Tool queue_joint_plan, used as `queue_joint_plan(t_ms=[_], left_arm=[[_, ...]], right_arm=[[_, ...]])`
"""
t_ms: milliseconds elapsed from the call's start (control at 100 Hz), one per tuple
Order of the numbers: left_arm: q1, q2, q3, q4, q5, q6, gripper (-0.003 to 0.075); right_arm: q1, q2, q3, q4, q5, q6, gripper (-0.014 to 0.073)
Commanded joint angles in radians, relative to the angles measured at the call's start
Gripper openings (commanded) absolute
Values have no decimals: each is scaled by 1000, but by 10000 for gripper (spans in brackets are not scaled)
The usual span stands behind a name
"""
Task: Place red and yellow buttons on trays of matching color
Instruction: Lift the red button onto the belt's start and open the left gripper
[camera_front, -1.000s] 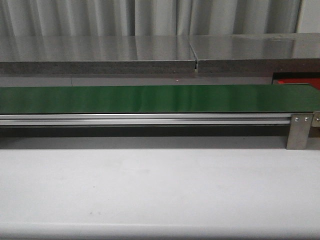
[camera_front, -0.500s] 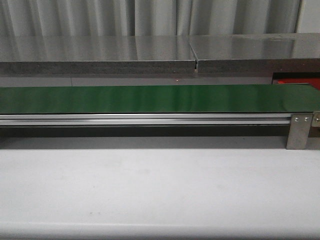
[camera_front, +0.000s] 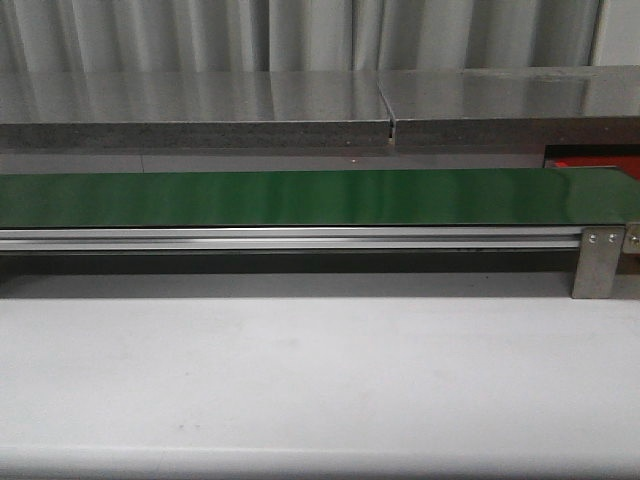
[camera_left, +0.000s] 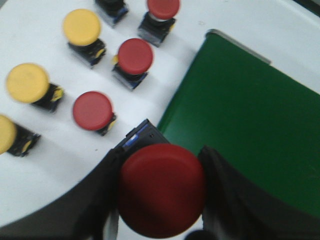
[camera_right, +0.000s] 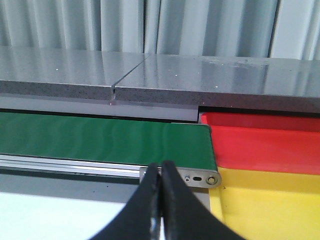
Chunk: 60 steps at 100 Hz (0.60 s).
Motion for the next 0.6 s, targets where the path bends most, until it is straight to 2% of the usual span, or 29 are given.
queue_joint_plan(t_ms=[0,170,320,590], left_arm=[[-40,9,-90,-22,-6,15,-19],[-108,122,-200,-23,59,22,-19],[-154,199,-262,-27,58,22,-19],[-200,264,-288,-28,50,22,-19]], right_arm=[[0,-2,-18,-12,-82,-1,-67],[0,-2,-18,-12,-82,-1,-67],[0,-2,-18,-12,-82,-1,-67],[0,-2,-18,-12,-82,-1,-67]])
